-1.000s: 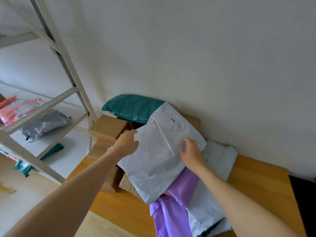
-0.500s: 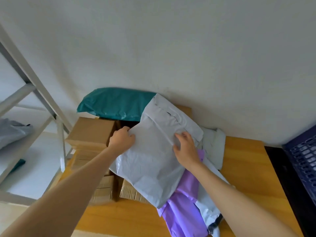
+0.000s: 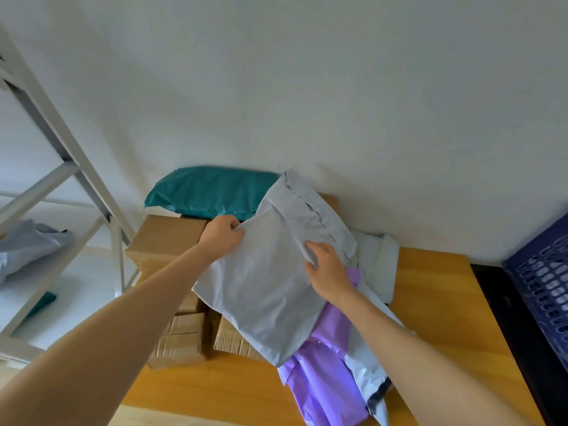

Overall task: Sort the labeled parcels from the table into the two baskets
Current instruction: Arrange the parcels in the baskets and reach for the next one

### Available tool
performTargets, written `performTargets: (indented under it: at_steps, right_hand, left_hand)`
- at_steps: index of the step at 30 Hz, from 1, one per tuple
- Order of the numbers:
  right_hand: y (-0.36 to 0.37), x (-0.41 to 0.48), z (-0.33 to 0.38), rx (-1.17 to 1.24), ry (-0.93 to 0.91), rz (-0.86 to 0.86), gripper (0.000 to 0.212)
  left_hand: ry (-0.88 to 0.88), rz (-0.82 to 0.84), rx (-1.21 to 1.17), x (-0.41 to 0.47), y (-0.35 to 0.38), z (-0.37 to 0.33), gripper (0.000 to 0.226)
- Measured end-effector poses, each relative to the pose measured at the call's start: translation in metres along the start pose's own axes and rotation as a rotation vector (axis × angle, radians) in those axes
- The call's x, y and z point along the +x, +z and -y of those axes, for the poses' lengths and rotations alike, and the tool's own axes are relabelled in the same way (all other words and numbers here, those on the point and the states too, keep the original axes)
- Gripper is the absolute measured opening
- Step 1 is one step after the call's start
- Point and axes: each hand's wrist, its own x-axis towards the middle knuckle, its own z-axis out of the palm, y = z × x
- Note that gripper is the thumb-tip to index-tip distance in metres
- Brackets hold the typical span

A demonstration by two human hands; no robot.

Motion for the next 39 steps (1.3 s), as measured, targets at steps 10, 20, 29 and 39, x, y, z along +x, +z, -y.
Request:
performTargets:
  at_steps: [10, 20, 29, 39]
  right_hand:
    - [-0.031, -0.025, -0.006, 0.211, -0.013, -0.006, 0.05]
    - [-0.095, -0.067, -0.024, 0.638, 0.055, -0.051, 0.042]
    - [-0.123, -0.1, -0.046, 0.784, 0.189, -0.088, 0.029]
    - [-0.12, -0.117, -0.079, 0.68, 0.298, -0.136, 0.044]
  left_hand:
    - [0.152, 0.134, 0.009, -0.035, -0.005, -0.084, 0.007]
    - [0.116, 0.431, -0.157, -0.086, 0.029, -0.154, 0.023]
    - [0.132, 0.567, -0.12, -0.105, 0.072, -0.172, 0.033]
    - [0.273, 0.442, 0.204, -0.082, 0.117, -0.131, 0.041]
